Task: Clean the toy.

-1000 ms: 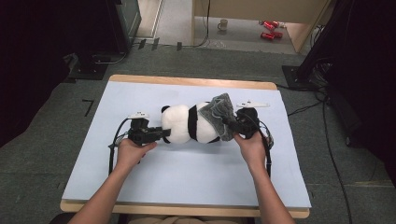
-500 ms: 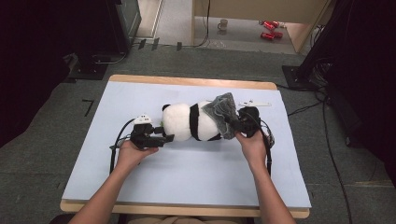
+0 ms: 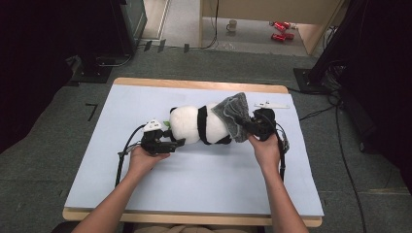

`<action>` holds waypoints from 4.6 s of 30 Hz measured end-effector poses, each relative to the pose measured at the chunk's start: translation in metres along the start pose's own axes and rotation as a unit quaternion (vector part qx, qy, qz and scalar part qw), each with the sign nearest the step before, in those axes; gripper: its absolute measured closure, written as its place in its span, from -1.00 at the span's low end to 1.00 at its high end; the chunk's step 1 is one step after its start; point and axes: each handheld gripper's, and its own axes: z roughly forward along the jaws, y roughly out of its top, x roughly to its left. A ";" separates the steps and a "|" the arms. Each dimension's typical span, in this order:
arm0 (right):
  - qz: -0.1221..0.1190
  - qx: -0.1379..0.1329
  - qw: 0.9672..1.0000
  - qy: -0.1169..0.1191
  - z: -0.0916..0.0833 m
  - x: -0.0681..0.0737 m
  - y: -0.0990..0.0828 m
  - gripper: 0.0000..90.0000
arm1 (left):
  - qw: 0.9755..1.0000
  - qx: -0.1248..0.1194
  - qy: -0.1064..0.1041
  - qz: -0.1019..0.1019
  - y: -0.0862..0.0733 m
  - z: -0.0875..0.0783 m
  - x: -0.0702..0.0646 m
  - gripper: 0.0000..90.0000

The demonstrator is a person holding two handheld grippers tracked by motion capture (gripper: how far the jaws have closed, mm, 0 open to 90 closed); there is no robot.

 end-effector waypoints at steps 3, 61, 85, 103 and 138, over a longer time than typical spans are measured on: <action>-0.005 -0.014 1.000 0.022 -0.007 0.013 0.006 0.67 | 1.000 0.000 0.014 0.000 0.003 -0.001 -0.005 0.14; -0.086 0.041 0.994 0.048 0.019 0.052 0.001 0.68 | 0.996 0.038 -0.023 -0.081 0.008 -0.034 -0.004 0.54; -0.088 0.000 0.992 0.094 -0.011 0.067 0.014 0.69 | 0.995 0.041 -0.029 -0.081 0.009 -0.031 -0.011 0.51; -0.161 0.078 0.975 0.130 0.049 0.118 -0.018 0.68 | 0.994 0.056 -0.020 -0.087 0.008 -0.033 -0.030 0.52; -0.084 0.055 0.994 0.041 0.007 0.017 -0.019 0.67 | 0.994 0.064 -0.038 -0.076 0.018 -0.030 -0.003 0.53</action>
